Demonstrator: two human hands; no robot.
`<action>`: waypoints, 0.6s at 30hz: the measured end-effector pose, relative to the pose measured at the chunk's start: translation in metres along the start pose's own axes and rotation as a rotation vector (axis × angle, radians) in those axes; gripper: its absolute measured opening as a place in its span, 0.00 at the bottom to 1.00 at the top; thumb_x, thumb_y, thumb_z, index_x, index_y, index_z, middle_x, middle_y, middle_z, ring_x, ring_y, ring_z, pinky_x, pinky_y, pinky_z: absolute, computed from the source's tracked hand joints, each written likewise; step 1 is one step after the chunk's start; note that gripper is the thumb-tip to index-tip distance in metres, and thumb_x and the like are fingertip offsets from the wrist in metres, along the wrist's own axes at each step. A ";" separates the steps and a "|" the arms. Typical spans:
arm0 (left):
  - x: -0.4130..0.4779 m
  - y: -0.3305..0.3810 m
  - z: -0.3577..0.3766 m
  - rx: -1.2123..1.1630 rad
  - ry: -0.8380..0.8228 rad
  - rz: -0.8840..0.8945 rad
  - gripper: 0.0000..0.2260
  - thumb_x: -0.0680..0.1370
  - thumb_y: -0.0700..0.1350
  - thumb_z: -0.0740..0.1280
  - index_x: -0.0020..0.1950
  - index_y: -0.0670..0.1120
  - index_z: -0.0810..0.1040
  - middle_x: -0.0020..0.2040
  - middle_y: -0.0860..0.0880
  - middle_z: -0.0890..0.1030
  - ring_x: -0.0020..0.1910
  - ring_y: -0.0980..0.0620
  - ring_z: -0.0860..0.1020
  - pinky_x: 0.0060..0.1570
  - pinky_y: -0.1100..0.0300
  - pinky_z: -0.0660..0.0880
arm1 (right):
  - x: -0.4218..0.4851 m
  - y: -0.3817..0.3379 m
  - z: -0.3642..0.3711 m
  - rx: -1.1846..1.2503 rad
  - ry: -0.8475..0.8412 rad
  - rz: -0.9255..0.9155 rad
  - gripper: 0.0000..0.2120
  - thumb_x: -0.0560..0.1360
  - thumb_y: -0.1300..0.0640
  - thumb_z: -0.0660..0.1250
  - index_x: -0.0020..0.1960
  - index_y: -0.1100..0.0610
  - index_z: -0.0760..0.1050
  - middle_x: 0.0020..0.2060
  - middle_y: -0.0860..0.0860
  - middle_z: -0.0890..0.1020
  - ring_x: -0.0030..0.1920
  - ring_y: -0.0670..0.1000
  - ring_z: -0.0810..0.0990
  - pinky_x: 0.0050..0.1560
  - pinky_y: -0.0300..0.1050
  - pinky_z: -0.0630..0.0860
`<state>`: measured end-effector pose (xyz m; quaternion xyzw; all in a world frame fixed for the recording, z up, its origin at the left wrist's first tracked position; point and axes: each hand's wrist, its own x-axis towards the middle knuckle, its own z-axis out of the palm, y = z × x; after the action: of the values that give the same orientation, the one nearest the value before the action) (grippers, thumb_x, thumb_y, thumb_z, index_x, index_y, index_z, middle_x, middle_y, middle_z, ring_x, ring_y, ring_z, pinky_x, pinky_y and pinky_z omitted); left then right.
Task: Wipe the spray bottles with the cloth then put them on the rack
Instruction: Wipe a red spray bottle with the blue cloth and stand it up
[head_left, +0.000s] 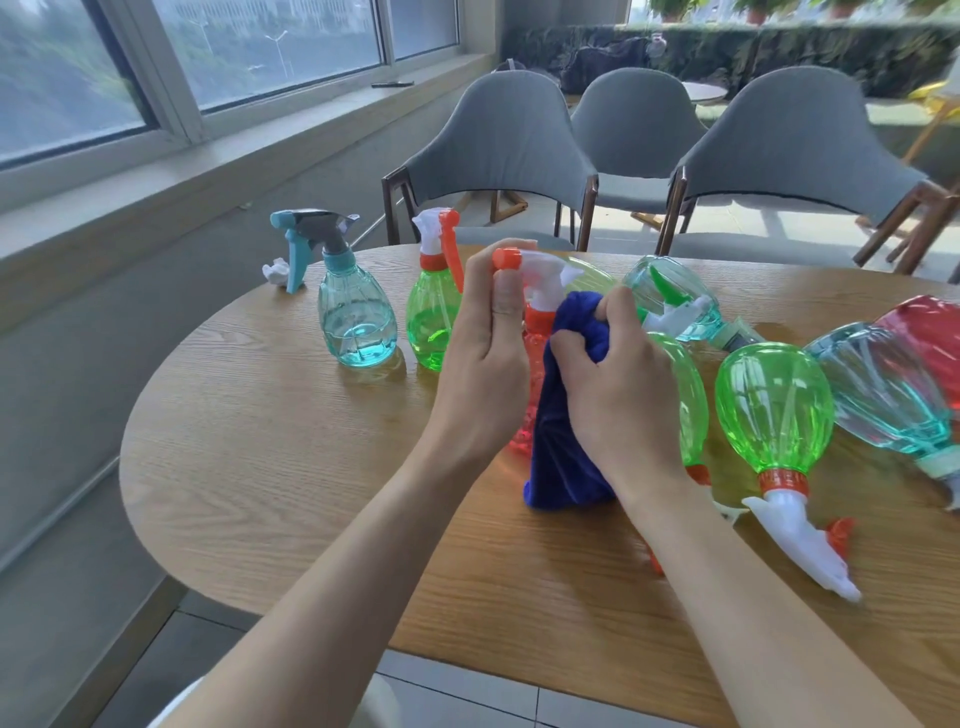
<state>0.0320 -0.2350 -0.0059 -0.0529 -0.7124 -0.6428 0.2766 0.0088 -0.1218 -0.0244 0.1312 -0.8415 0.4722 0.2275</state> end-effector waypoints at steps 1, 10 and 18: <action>0.000 0.000 0.000 -0.009 0.003 -0.003 0.12 0.90 0.56 0.53 0.64 0.55 0.74 0.56 0.39 0.80 0.56 0.33 0.80 0.60 0.31 0.78 | -0.001 0.001 0.000 0.006 0.000 -0.010 0.08 0.82 0.53 0.67 0.49 0.52 0.67 0.36 0.47 0.77 0.37 0.51 0.76 0.38 0.49 0.68; -0.001 0.007 -0.002 -0.003 0.031 0.012 0.11 0.91 0.46 0.54 0.61 0.48 0.76 0.45 0.59 0.78 0.44 0.62 0.77 0.51 0.68 0.74 | -0.012 -0.008 0.011 -0.055 0.047 -0.324 0.06 0.80 0.56 0.68 0.52 0.57 0.73 0.49 0.51 0.74 0.45 0.53 0.73 0.44 0.46 0.69; -0.001 0.001 -0.001 -0.003 0.091 0.029 0.11 0.91 0.49 0.54 0.59 0.55 0.75 0.47 0.60 0.79 0.47 0.58 0.78 0.55 0.56 0.79 | -0.014 -0.006 0.016 0.055 0.089 -0.204 0.06 0.79 0.56 0.62 0.51 0.50 0.65 0.46 0.46 0.73 0.46 0.51 0.70 0.47 0.44 0.65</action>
<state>0.0339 -0.2355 -0.0050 -0.0341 -0.6973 -0.6415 0.3180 0.0190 -0.1382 -0.0339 0.2014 -0.7996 0.4746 0.3080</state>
